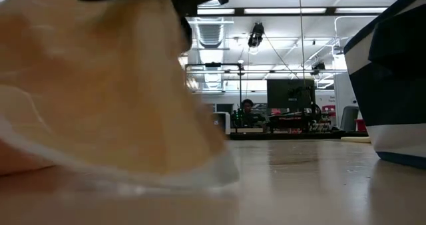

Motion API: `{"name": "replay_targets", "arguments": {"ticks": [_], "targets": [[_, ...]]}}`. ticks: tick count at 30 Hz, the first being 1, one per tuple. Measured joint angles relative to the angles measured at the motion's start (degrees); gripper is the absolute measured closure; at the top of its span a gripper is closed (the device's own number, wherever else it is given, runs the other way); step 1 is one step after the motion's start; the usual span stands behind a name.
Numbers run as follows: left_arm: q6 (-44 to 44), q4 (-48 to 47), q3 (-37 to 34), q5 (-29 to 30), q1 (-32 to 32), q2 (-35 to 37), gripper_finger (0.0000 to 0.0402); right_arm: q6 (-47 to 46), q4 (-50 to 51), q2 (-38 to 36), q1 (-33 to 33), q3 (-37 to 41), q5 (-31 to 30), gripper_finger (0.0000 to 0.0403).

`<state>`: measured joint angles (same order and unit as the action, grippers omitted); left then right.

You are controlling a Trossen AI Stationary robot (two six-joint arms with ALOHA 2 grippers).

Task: Fold towel
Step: Fold the yellow towel

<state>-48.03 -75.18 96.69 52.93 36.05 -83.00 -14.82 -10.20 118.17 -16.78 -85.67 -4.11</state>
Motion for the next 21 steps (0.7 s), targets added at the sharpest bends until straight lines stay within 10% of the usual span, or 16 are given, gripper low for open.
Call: {"name": "replay_targets", "arguments": {"ticks": [11, 21], "targets": [[12.7, -3.4, 19.8, 1.8, 0.6, 0.0, 0.0401, 7.3, 28.1, -7.0, 0.3, -0.1, -14.2, 0.0384], [19.5, -13.4, 29.7, 14.1, 0.6, 0.5, 0.0401, 15.6, 46.3, -28.3, 0.4, -0.2, -39.2, 0.0401]]}}
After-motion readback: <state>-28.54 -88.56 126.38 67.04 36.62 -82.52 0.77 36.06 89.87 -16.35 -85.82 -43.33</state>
